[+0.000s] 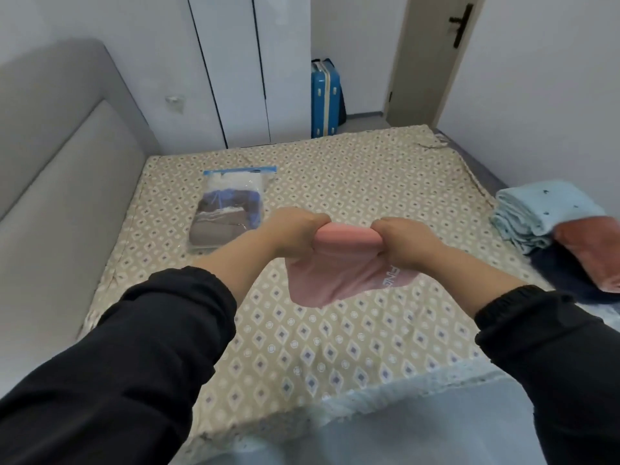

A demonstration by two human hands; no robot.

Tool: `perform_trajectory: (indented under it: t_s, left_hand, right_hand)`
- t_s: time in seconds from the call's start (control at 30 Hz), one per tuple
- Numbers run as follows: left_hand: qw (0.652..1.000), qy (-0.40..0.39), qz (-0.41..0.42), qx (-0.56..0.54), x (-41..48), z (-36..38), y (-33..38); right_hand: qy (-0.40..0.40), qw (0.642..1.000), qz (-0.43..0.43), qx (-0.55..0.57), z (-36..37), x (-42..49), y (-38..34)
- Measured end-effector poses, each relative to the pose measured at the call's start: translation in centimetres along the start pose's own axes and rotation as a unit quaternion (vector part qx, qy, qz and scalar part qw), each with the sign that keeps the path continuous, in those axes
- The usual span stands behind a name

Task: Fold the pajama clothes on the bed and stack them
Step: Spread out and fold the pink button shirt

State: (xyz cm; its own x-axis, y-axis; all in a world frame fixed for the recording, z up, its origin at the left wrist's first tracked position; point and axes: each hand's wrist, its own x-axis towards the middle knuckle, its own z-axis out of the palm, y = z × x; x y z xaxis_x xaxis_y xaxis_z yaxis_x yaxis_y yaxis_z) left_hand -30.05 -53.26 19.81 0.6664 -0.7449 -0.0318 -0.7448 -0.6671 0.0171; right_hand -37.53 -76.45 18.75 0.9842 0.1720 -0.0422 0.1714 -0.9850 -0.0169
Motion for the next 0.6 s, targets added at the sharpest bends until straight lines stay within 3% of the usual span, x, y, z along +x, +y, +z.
perform_trajectory:
  t_s: [0.3, 0.4, 0.6]
  left_hand:
    - [0.995, 0.024, 0.093, -0.011, 15.9, 2.7, 21.0]
    - [0.993, 0.039, 0.110, -0.020, 19.6, 2.9, 25.4]
    - [0.988, 0.035, 0.147, -0.033, 28.0, 4.4, 31.3]
  right_hand:
    - [0.015, 0.993, 0.112, -0.042, 1.4, -14.3, 21.1]
    - [0.032, 0.988, 0.116, -0.096, 1.8, -17.6, 25.5]
    - [0.014, 0.983, 0.153, -0.103, 3.4, -20.1, 34.0]
